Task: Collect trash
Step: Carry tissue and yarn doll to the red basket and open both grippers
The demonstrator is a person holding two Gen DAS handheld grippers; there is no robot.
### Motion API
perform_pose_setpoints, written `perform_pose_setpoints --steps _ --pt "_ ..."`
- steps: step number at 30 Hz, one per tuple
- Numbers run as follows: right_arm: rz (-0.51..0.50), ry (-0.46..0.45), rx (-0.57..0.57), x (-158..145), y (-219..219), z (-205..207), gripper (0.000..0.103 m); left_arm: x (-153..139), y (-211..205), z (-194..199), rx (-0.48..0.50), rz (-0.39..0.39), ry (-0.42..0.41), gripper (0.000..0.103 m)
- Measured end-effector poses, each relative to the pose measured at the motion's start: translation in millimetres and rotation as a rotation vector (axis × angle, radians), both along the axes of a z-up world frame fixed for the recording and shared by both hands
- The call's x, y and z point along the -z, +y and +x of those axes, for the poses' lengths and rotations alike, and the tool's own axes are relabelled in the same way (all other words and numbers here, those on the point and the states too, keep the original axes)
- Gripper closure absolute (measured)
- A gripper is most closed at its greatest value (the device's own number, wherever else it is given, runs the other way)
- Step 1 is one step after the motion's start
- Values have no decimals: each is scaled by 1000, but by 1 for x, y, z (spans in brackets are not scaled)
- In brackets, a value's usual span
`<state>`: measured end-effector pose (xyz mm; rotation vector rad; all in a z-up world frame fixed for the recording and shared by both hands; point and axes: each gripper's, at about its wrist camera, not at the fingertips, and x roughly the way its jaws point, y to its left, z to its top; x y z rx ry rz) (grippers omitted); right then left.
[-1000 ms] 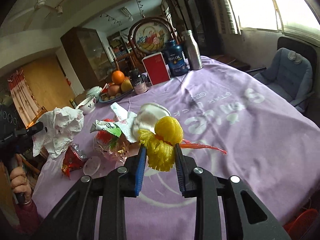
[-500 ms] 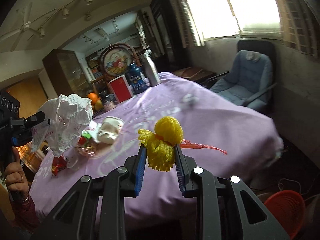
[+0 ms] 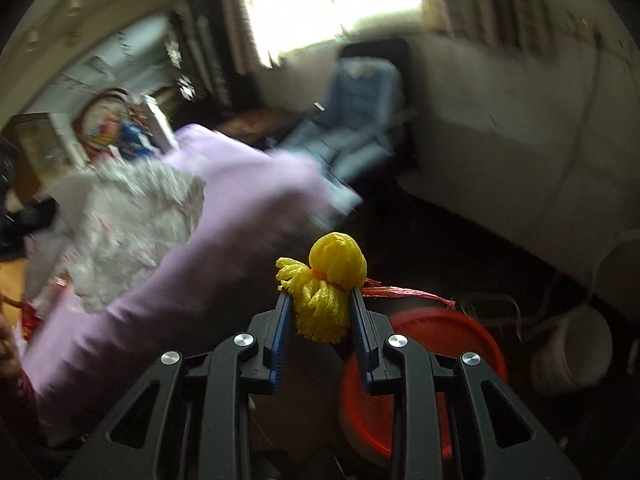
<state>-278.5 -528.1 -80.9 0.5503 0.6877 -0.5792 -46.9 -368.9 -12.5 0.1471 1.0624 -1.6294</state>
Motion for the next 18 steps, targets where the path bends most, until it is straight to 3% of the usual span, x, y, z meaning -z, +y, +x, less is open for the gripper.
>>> perform_pose_setpoints --steps 3,4,6,8,11,18 --pt "72 84 52 44 -20 -13 69 17 -34 -15 60 34 19 79" --pt "83 116 66 55 -24 -17 65 20 -43 -19 78 45 25 79" --pt "130 182 86 86 -36 -23 37 30 -61 -28 108 73 31 78" --pt "159 182 123 101 -45 -35 36 45 -81 -38 140 108 41 79" --pt "161 139 176 101 -56 -55 36 64 -105 -51 180 154 57 78" --pt "58 62 363 75 -72 -111 27 94 -138 -95 271 220 56 77"
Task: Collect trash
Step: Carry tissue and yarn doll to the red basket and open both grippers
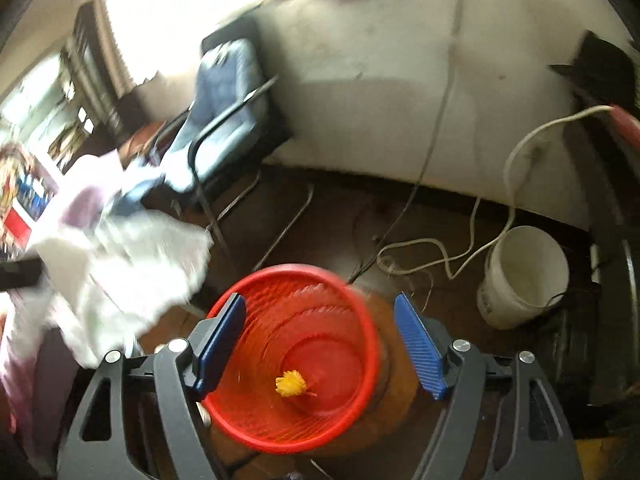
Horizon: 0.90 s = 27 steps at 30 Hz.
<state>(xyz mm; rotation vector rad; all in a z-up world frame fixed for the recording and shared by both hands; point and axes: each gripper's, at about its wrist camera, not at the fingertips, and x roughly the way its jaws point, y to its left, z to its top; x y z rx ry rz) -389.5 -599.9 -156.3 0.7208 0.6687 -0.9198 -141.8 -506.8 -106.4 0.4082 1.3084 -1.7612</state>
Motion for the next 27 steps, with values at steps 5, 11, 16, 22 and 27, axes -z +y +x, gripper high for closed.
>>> perform_pose_setpoints --steps 5,11,16,22,27 --pt "-19 -56 70 -4 -6 -31 27 17 -17 -21 44 47 11 44" --pt "-29 -82 83 -12 -11 -38 27 15 -15 -13 7 41 16 20" --pt "-41 -101 48 -19 -2 -30 27 2 -7 -2 -52 13 -17 20" --pt "-53 -110 -6 -29 11 -14 26 -17 11 10 -122 -38 -122 17" --pt "-77 -116 -31 -44 21 -4 21 -31 29 17 -180 -64 -211 17"
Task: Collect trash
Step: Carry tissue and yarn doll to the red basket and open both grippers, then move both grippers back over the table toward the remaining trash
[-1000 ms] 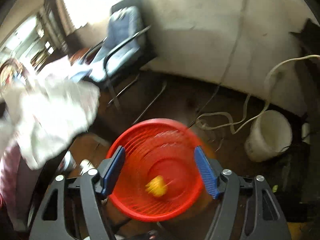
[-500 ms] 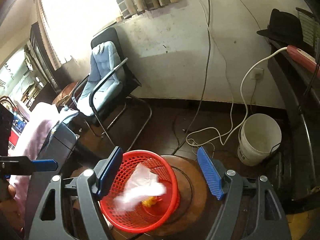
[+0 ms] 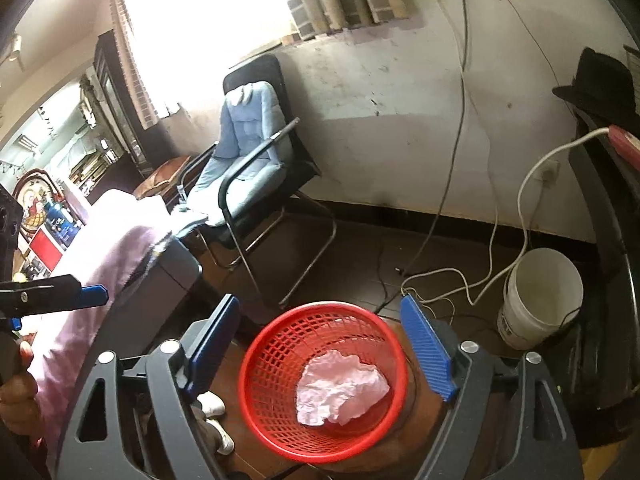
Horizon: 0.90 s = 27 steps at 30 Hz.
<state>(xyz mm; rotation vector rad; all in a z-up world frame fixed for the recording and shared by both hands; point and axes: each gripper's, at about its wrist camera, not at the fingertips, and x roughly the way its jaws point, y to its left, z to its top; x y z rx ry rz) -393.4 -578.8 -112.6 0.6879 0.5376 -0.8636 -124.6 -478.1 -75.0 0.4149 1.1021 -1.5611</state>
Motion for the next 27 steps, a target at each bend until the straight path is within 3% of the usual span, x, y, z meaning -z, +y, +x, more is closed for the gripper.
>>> perform_pose_setpoints --steps 9,17,27 --pt "-73 -15 -73 -35 31 21 16 -38 57 24 -142 -88 -107 13" --pt "-154 -51 -174 -76 73 40 11 -68 130 63 -362 -152 -200 10" --pt "-230 -68 -352 -114 141 93 7 -88 244 123 -606 -215 -201 8"
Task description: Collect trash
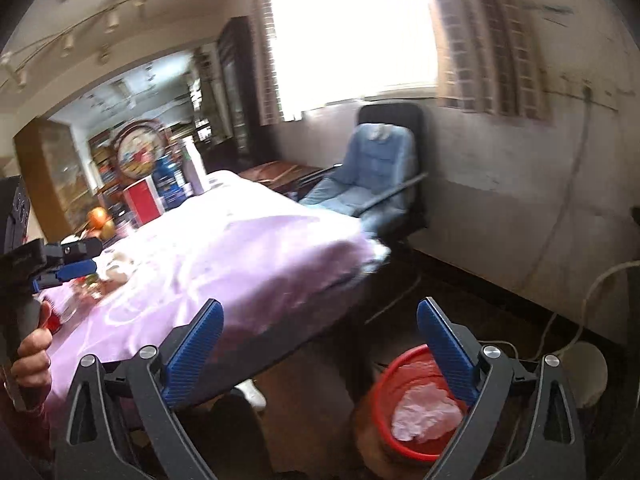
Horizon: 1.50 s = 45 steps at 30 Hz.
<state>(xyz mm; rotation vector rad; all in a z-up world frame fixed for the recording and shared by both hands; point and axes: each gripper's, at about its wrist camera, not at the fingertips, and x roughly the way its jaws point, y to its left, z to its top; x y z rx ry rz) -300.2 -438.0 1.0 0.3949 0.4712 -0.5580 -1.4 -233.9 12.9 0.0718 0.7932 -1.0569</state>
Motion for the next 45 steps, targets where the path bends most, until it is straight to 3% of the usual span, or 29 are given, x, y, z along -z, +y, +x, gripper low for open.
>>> perform_pose_setpoints --steps 5,14,24,39,45 --pt "16 5 -113 -7 29 38 6 -2 67 36 -153 -34 -8 7" --pt "38 29 -269 -9 72 104 6 1 168 84 -371 -27 -35 7" --pt "62 66 -424 -3 110 177 6 13 254 125 -561 98 -56 7" --pt "69 122 -571 2 159 261 6 66 273 177 -535 204 124 7" --pt "86 146 -636 11 177 293 6 71 262 168 -532 287 61 7"
